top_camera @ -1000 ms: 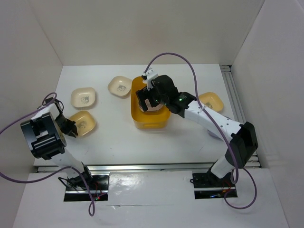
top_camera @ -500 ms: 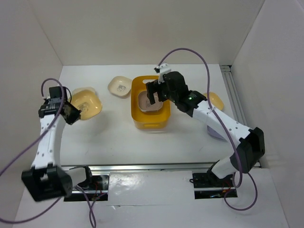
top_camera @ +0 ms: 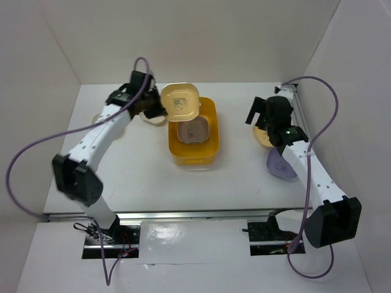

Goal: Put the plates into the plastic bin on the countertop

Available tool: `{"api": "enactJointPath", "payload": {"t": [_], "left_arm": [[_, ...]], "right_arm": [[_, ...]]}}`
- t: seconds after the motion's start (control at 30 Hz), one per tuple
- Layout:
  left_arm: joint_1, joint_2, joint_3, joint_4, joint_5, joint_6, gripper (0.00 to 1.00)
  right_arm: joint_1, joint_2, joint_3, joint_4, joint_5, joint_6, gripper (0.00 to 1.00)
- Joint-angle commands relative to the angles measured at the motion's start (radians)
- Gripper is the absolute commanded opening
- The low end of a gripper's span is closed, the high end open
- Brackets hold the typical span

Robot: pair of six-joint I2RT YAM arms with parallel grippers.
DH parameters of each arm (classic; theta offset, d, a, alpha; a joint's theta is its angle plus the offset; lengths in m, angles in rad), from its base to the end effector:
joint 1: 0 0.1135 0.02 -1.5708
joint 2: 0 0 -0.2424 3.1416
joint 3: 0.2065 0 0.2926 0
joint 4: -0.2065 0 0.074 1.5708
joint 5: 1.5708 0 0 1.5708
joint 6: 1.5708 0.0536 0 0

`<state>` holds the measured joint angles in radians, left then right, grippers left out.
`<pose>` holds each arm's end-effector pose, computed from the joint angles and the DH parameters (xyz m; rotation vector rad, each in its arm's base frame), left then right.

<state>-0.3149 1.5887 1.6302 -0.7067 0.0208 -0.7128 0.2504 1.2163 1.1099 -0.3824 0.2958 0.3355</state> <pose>0.3879 -0.1275 0.3489 -0.4432 2.2570 -0.5709 0.3309 0.0685 0.3112 0.2678 2.0195 0.0626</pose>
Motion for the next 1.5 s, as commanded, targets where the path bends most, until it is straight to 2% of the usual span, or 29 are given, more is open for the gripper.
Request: {"api": "enactJointPath", "payload": {"t": [0.0, 0.03, 0.07, 0.17, 0.23, 0.37, 0.5, 0.6, 0.7, 0.73, 0.8, 0.97, 1.0, 1.1, 1.2, 1.27, 1.33, 1.47], "left_arm": [[-0.072, 0.172, 0.173, 0.001, -0.027, 0.033, 0.00], [-0.082, 0.218, 0.245, -0.031, -0.036, 0.033, 0.00], [-0.082, 0.291, 0.272, -0.040, -0.036, 0.033, 0.00], [-0.082, 0.376, 0.341, -0.066, -0.042, 0.033, 0.00], [-0.082, 0.428, 0.341, -0.066, -0.053, 0.006, 0.00], [-0.082, 0.487, 0.341, -0.076, -0.053, -0.016, 0.00], [-0.093, 0.548, 0.367, -0.117, -0.073, -0.007, 0.14], [-0.102, 0.568, 0.388, -0.117, -0.084, 0.003, 0.24], [-0.102, 0.568, 0.398, -0.117, -0.061, 0.012, 0.39], [-0.102, 0.568, 0.398, -0.117, -0.061, 0.012, 0.49], [-0.102, 0.568, 0.398, -0.131, -0.048, 0.003, 0.54], [-0.114, 0.499, 0.398, -0.151, -0.036, 0.003, 0.71], [-0.115, 0.484, 0.398, -0.151, -0.036, 0.003, 0.77], [-0.138, 0.423, 0.407, -0.171, -0.036, 0.003, 0.84], [-0.162, 0.348, 0.407, -0.180, -0.047, 0.012, 0.90], [-0.171, 0.311, 0.407, -0.204, -0.019, 0.021, 0.90], [-0.181, 0.237, 0.395, -0.205, -0.019, 0.030, 0.93], [-0.181, 0.118, 0.329, -0.205, -0.019, 0.039, 0.93]], "right_arm": [[-0.124, -0.066, -0.048, -0.023, -0.099, 0.054, 1.00], [-0.150, -0.066, -0.048, -0.023, -0.113, 0.054, 1.00], [-0.193, -0.066, -0.048, -0.023, -0.122, 0.063, 1.00], [-0.259, -0.014, -0.038, -0.003, -0.113, 0.063, 1.00], [-0.322, 0.034, -0.026, 0.017, -0.127, 0.063, 1.00], [-0.370, 0.195, 0.028, 0.030, -0.112, 0.053, 1.00], [-0.388, 0.317, 0.039, 0.053, -0.087, 0.053, 1.00], [-0.388, 0.347, 0.048, 0.066, -0.060, 0.053, 1.00], [-0.399, 0.376, 0.057, 0.053, -0.026, 0.053, 1.00], [-0.399, 0.387, 0.057, 0.053, -0.012, 0.053, 1.00], [-0.399, 0.387, 0.038, 0.053, 0.026, 0.053, 1.00], [-0.399, 0.431, 0.038, 0.062, 0.060, 0.053, 1.00], [-0.399, 0.455, 0.038, 0.062, 0.060, 0.053, 1.00], [-0.408, 0.491, 0.038, 0.089, 0.051, 0.053, 1.00], [-0.408, 0.505, -0.004, 0.148, 0.060, 0.069, 0.93], [-0.408, 0.505, -0.024, 0.204, 0.060, 0.080, 0.86], [-0.418, 0.505, -0.024, 0.204, 0.043, 0.080, 0.85], [-0.418, 0.568, 0.002, 0.226, 0.043, 0.071, 0.75]]}}
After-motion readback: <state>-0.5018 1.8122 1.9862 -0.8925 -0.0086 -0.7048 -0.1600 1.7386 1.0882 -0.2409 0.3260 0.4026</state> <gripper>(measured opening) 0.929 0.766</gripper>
